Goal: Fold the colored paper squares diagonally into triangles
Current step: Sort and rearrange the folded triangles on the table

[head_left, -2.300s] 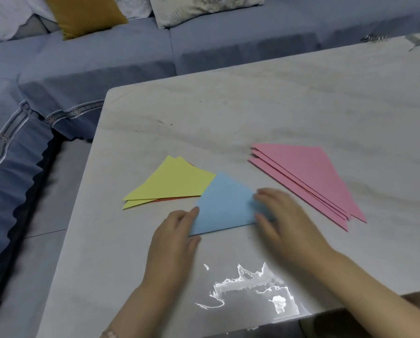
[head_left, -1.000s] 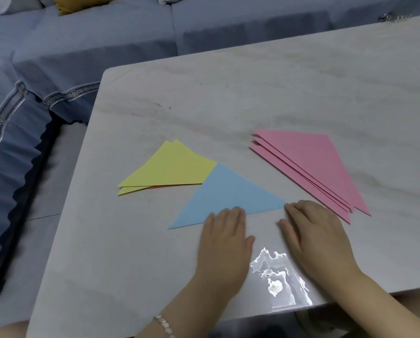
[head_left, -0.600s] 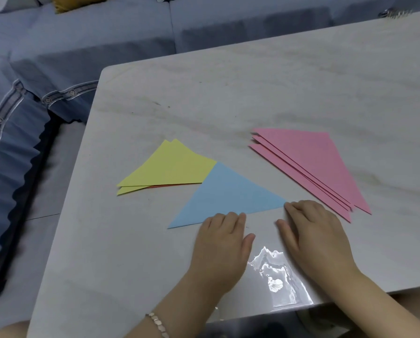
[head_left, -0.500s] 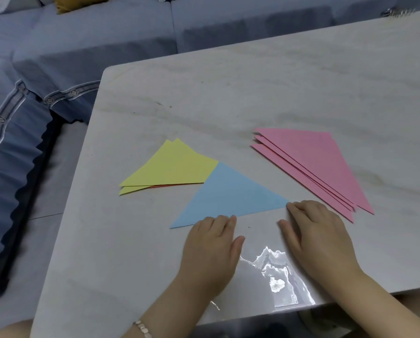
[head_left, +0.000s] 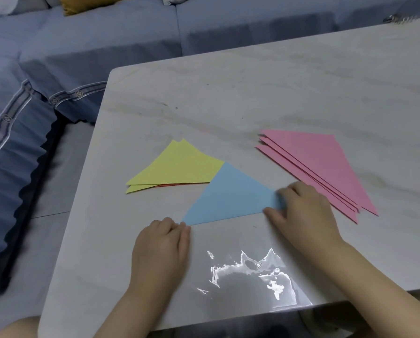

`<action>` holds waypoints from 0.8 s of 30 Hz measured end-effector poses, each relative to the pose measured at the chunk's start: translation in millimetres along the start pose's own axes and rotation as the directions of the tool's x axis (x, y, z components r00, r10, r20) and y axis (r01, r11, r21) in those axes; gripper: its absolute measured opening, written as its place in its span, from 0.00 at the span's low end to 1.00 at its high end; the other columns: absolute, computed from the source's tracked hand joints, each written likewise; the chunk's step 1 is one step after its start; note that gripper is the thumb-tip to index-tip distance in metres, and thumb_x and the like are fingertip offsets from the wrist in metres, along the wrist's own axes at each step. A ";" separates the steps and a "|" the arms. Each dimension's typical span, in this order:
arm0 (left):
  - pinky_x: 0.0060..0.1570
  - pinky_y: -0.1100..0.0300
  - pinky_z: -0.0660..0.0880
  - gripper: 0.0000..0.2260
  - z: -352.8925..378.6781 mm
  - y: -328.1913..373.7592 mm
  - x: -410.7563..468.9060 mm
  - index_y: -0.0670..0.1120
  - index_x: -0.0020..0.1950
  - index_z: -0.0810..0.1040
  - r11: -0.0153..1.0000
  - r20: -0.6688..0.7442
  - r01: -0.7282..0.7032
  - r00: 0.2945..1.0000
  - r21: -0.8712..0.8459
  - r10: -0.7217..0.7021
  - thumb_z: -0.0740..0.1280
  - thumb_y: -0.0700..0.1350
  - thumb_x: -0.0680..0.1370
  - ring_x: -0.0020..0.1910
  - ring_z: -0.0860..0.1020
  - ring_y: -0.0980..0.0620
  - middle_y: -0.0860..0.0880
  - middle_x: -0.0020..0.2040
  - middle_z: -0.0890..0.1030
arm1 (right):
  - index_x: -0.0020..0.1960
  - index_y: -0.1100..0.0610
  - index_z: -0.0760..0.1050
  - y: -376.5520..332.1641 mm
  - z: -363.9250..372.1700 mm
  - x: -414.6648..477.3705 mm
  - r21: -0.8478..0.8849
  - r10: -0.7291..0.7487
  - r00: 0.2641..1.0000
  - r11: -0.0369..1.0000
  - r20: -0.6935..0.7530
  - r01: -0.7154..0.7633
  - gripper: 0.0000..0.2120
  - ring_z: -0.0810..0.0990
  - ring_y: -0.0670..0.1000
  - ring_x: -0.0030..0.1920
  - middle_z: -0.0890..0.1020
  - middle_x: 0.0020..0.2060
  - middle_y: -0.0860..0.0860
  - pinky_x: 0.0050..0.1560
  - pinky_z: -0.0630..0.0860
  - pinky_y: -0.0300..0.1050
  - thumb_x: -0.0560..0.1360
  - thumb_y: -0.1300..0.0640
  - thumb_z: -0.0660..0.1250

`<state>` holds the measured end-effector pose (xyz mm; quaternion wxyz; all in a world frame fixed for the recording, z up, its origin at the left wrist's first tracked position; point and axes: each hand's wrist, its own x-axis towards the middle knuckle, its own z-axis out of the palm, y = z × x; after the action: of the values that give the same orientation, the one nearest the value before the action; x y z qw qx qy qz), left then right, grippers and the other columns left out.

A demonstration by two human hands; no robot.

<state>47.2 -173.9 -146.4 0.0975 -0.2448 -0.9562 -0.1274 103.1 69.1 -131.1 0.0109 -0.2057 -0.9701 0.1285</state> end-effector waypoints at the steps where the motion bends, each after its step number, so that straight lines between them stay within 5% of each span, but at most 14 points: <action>1: 0.27 0.56 0.66 0.19 -0.5 0.6 4.9 0.42 0.28 0.77 1.000 0.013 0.013 1.000 0.009 -0.014 0.56 0.46 0.75 0.26 0.71 0.43 0.47 0.27 0.72 | 0.59 0.57 0.74 -8.0 -1.1 8.3 0.044 -0.004 0.999 0.999 0.045 0.002 0.22 0.71 0.57 0.56 0.75 0.54 0.55 0.57 0.64 0.49 0.70 0.46 0.68; 3: 0.28 0.56 0.67 0.19 1.2 0.2 16.3 0.43 0.27 0.74 0.997 0.019 0.070 0.997 -0.019 -0.070 0.55 0.48 0.74 0.27 0.72 0.42 0.47 0.27 0.72 | 0.65 0.54 0.66 -21.3 -2.3 23.5 0.093 0.018 0.990 0.995 0.139 -0.031 0.31 0.66 0.56 0.61 0.71 0.58 0.55 0.60 0.63 0.48 0.67 0.42 0.69; 6: 0.42 0.51 0.74 0.13 2.6 -5.4 35.0 0.44 0.45 0.80 0.971 -0.034 0.192 0.979 -0.139 -0.199 0.59 0.49 0.74 0.43 0.77 0.41 0.44 0.43 0.80 | 0.65 0.55 0.64 -28.5 -3.2 37.8 0.040 0.056 0.965 0.997 0.257 -0.069 0.37 0.66 0.57 0.60 0.71 0.57 0.55 0.57 0.65 0.48 0.63 0.40 0.73; 9: 0.63 0.50 0.64 0.20 2.1 -16.1 58.8 0.42 0.65 0.71 0.935 -0.005 0.292 0.954 -0.200 -0.299 0.66 0.46 0.75 0.66 0.68 0.43 0.42 0.66 0.71 | 0.58 0.56 0.67 -25.5 -5.8 36.0 0.068 0.095 0.946 0.990 0.310 -0.122 0.31 0.70 0.55 0.56 0.73 0.52 0.53 0.50 0.67 0.46 0.63 0.42 0.74; 11: 0.69 0.51 0.56 0.28 1.6 -23.1 76.3 0.42 0.72 0.62 0.926 0.041 0.330 0.944 -0.185 -0.328 0.66 0.49 0.76 0.73 0.58 0.45 0.43 0.74 0.62 | 0.48 0.55 0.69 -20.8 -5.9 26.8 0.131 0.053 0.960 0.987 0.274 -0.093 0.22 0.70 0.55 0.52 0.71 0.45 0.52 0.43 0.66 0.43 0.64 0.43 0.73; 15: 0.66 0.48 0.60 0.36 7.7 -32.0 101.0 0.42 0.73 0.58 0.927 0.180 0.370 0.917 -0.059 -0.355 0.68 0.56 0.72 0.71 0.62 0.43 0.42 0.71 0.66 | 0.37 0.53 0.67 -4.6 -1.9 5.2 0.463 -0.016 0.996 0.886 0.093 -0.029 0.12 0.70 0.50 0.37 0.71 0.34 0.47 0.31 0.62 0.37 0.69 0.52 0.70; 19: 0.54 0.50 0.66 0.28 6.3 -27.6 103.4 0.45 0.65 0.66 0.937 0.160 0.341 0.932 -0.073 -0.327 0.70 0.56 0.70 0.57 0.73 0.41 0.43 0.56 0.77 | 0.51 0.52 0.70 15.9 -15.3 12.3 0.705 0.279 0.953 0.700 -0.120 -0.116 0.17 0.74 0.49 0.38 0.76 0.40 0.47 0.33 0.62 0.37 0.67 0.58 0.74; 24: 0.61 0.50 0.62 0.30 5.2 -22.7 95.4 0.45 0.71 0.64 0.958 0.110 0.275 0.958 -0.084 -0.265 0.71 0.49 0.72 0.59 0.71 0.41 0.42 0.60 0.73 | 0.68 0.56 0.63 46.9 -36.4 43.4 0.704 0.434 0.883 0.683 -0.178 -0.193 0.31 0.72 0.52 0.51 0.73 0.51 0.50 0.46 0.64 0.39 0.69 0.59 0.72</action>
<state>-46.8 -149.4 -132.0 0.0200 -0.1224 -0.9768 -0.1745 84.6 136.8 -109.2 0.2239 -0.3717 -0.7914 0.4306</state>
